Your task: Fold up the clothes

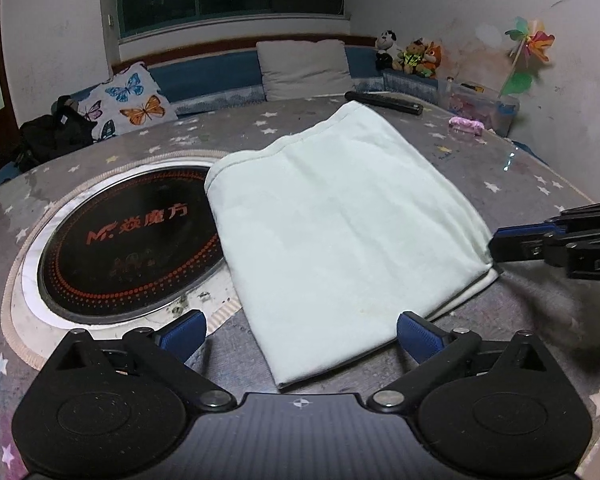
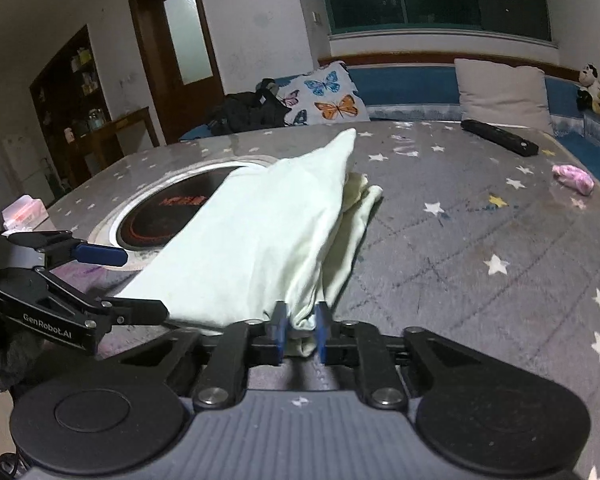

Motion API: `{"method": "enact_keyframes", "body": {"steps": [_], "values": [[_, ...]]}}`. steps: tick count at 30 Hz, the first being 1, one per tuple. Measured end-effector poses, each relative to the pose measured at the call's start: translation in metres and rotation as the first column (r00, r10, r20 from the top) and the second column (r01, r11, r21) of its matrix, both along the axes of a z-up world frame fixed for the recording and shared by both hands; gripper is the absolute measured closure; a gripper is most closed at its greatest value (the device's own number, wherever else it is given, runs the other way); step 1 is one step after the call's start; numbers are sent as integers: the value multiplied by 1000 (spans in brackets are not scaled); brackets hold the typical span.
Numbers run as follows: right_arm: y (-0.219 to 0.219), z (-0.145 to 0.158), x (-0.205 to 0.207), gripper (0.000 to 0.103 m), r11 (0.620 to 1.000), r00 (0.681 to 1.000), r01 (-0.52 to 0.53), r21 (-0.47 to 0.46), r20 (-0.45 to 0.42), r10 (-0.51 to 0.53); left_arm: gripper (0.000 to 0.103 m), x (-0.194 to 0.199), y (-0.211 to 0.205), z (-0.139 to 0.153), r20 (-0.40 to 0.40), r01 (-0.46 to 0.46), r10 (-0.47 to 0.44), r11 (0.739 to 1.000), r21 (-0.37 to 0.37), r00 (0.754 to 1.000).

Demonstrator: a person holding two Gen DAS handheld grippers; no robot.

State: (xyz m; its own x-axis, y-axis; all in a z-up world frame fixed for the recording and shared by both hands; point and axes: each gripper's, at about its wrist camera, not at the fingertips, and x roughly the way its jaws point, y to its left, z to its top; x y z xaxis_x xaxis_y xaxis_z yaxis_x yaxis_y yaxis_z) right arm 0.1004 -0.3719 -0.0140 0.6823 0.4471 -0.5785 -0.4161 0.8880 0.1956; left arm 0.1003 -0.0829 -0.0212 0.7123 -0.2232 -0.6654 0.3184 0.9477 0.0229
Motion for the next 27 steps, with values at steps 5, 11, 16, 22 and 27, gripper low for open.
{"method": "enact_keyframes", "body": {"steps": [5,11,16,22,27], "values": [[-10,1,-6,96,999,999,42,33,-3,-42,0,6,4,-6,-17,-13,13,1000,-3,1000],[-25,-9,-9,99,989,991,122,87,-70,-116,0,7,8,-7,-15,-8,8,1000,-19,1000],[-34,-8,-12,99,982,986,155,104,-78,-148,0,6,9,-7,-9,0,0,1000,-21,1000],[-28,1,-11,80,984,993,119,132,-42,-115,0,6,9,-7,-8,1,-1,1000,-22,1000],[-17,-3,-2,92,987,992,117,111,-50,-112,0,5,10,-7,-8,-6,6,1000,-20,1000]]}}
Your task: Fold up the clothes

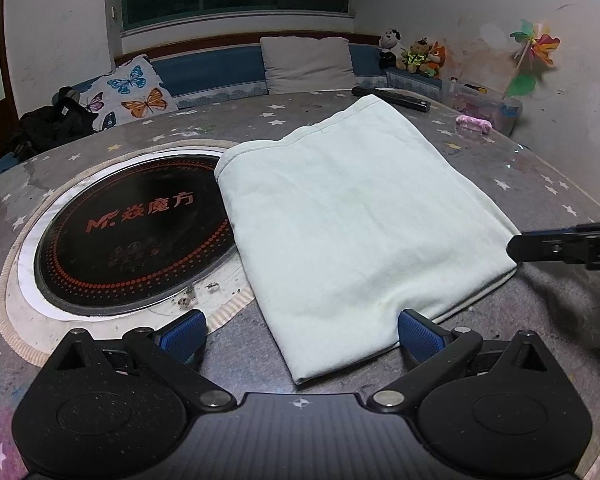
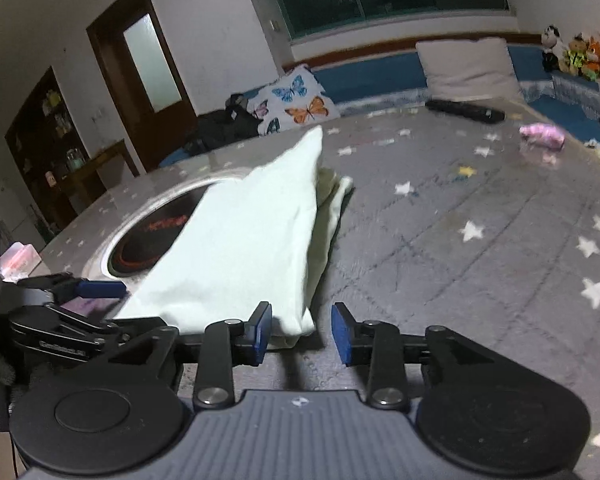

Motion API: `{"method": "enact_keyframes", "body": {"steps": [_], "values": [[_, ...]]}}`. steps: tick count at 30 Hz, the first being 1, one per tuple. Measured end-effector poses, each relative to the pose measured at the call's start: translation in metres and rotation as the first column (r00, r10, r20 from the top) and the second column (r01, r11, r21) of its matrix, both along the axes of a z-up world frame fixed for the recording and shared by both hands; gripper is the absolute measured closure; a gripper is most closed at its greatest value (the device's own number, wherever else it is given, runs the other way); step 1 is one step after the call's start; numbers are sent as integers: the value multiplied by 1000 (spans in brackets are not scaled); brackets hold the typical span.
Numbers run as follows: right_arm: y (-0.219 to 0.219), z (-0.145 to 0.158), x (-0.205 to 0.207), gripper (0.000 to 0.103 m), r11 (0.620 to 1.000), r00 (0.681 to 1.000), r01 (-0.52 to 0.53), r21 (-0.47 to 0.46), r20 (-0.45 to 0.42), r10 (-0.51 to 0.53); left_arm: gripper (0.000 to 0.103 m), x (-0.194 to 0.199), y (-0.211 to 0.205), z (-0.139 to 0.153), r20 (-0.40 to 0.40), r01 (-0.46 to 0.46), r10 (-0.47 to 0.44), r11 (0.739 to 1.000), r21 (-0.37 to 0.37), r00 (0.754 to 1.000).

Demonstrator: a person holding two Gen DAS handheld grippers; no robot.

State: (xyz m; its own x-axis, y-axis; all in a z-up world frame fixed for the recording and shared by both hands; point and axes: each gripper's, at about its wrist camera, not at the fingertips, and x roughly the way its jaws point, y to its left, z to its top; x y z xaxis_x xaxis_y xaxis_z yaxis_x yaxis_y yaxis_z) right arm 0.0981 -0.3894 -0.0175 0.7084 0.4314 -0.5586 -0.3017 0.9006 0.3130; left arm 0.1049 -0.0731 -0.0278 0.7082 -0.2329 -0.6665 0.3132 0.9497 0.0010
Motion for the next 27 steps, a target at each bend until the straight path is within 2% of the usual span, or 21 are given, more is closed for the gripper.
{"method": "enact_keyframes", "body": {"steps": [8,13,16,20,24,27], "values": [[-5,9,7,91,999,999,42,24,7,-42,0,-2,2,4,-6,-14,14,1000,5,1000],[-8,15,12,87,997,998,68,39,12,-69,0,-1,3,15,29,-27,27,1000,2,999],[11,21,24,83,999,999,8,54,33,-10,0,5,5,18,35,-47,47,999,2,998],[38,23,38,66,997,997,-62,51,53,60,0,15,10,14,14,-78,78,997,10,997],[64,19,49,64,991,991,-129,35,50,127,0,18,15,9,3,-92,92,996,8,996],[73,11,52,64,991,990,-136,1,37,136,0,18,19,6,-7,-95,95,995,7,995]]}}
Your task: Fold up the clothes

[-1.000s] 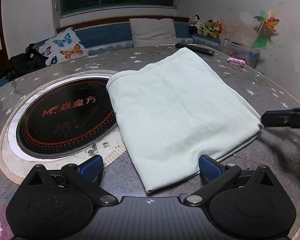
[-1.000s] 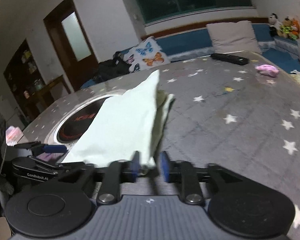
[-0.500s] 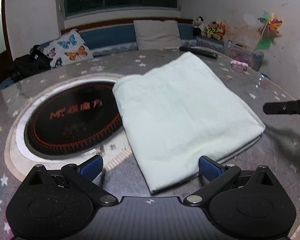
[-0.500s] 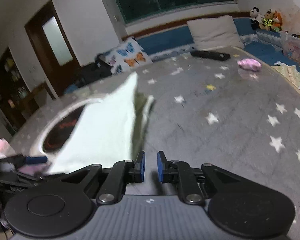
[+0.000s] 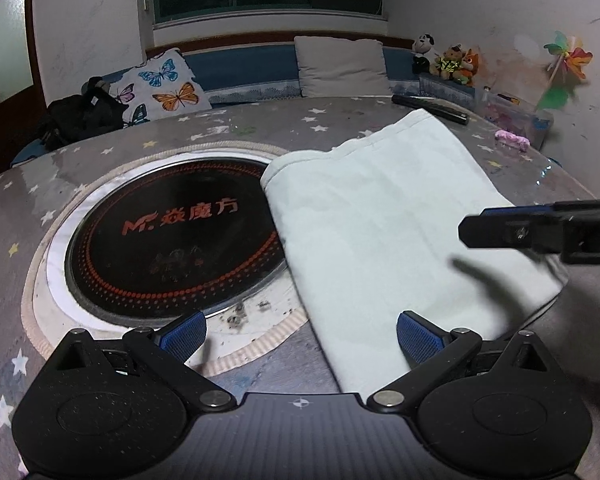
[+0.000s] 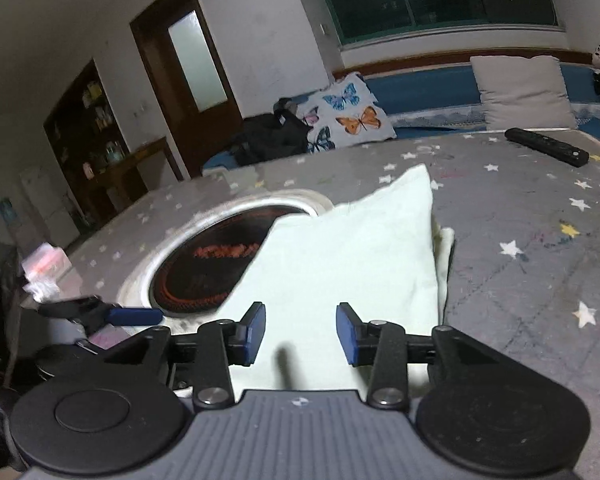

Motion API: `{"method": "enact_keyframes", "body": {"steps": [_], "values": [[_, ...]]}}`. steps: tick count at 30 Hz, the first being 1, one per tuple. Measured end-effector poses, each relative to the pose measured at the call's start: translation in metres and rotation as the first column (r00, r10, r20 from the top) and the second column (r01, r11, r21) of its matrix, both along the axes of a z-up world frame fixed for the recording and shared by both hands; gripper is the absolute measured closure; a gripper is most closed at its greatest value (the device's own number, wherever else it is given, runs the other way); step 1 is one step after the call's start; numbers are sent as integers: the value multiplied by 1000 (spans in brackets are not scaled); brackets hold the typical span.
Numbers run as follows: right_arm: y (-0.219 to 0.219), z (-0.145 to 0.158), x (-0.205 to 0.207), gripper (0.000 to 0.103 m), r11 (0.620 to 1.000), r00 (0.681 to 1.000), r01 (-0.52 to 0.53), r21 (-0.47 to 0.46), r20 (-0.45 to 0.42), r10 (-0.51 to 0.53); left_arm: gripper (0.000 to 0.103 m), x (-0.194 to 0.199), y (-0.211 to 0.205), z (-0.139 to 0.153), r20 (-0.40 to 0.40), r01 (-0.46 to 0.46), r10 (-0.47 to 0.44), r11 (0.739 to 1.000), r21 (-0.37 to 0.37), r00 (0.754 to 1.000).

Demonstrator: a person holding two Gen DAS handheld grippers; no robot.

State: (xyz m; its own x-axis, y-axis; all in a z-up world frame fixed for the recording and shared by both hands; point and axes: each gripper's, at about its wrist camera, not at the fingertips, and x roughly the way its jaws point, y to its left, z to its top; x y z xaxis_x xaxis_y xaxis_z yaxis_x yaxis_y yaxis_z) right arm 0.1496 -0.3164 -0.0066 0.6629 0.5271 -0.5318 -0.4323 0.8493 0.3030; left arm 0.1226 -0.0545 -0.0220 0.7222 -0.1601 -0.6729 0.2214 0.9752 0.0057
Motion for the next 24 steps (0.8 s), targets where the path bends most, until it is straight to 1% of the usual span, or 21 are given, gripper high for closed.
{"method": "enact_keyframes", "body": {"steps": [4,10,17,24], "values": [[-7,-10,1,64,1000,999,17,-8,-30,-17,0,1,4,-2,-8,-4,4,1000,-13,1000],[-12,3,5,64,999,1000,29,-27,-3,-29,0,1,3,2,0,-2,2,1000,-21,1000],[-1,15,39,61,998,999,34,-48,39,-32,0,5,4,-2,-9,-7,6,1000,-24,1000],[6,7,75,61,995,997,73,-75,31,-70,0,4,5,-4,-7,-6,5,999,-34,1000]]}}
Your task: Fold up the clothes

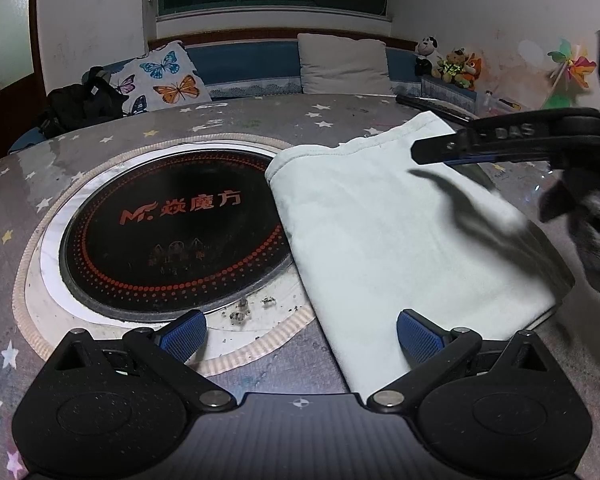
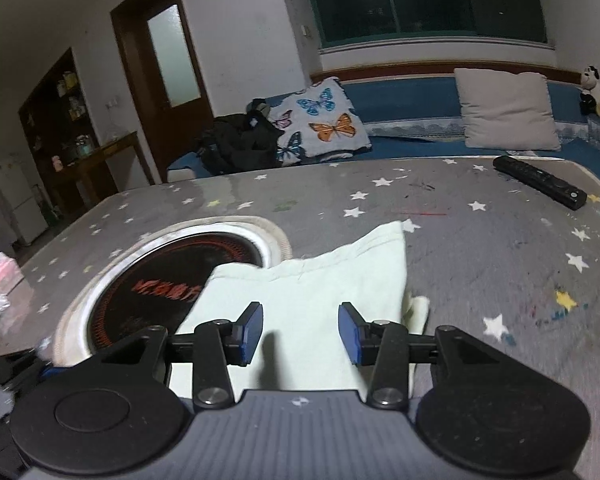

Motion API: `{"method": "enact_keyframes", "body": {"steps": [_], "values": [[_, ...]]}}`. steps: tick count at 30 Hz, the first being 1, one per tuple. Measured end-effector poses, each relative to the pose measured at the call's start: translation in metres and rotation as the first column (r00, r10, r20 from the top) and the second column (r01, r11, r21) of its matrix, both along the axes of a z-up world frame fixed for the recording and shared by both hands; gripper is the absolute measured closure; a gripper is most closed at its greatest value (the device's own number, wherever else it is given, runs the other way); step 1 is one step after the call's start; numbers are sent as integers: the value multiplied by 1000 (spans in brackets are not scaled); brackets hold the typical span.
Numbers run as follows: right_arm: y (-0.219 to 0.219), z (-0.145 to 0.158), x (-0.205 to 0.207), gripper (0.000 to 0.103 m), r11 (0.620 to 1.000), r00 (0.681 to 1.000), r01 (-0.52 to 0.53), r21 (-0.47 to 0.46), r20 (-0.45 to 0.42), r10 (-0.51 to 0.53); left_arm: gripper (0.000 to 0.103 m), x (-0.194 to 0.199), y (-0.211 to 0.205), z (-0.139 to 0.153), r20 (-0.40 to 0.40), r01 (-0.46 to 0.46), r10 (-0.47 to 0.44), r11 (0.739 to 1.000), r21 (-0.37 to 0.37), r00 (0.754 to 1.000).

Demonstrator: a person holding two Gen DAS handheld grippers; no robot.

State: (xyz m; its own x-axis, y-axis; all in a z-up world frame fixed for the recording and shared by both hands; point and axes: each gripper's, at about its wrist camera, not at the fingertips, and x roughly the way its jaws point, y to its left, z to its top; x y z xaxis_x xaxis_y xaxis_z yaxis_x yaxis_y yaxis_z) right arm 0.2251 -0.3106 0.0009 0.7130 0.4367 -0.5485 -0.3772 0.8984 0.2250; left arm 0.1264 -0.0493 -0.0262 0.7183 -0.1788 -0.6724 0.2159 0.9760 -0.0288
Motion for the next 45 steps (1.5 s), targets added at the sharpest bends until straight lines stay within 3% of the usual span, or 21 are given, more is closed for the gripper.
{"method": "enact_keyframes", "body": {"steps": [6,14,29,35,45], "values": [[-6,-10,16,64,998,998,55,-37,-39,-57,0,-1,0,-1,9,4,-4,1000,-2,1000],[-9,-21,19,64,996,995,93,-18,-43,-93,0,-2,1,-1,12,7,-7,1000,-4,1000],[-33,-40,17,62,970,993,111,215,-64,-99,0,-10,20,7,2,-40,40,999,-2,999],[-8,-41,20,62,970,996,72,233,-68,-57,0,-13,39,14,13,-95,95,996,1,995],[50,-40,18,62,983,998,-11,181,-52,21,0,-11,60,27,21,-160,161,987,-32,987]]}}
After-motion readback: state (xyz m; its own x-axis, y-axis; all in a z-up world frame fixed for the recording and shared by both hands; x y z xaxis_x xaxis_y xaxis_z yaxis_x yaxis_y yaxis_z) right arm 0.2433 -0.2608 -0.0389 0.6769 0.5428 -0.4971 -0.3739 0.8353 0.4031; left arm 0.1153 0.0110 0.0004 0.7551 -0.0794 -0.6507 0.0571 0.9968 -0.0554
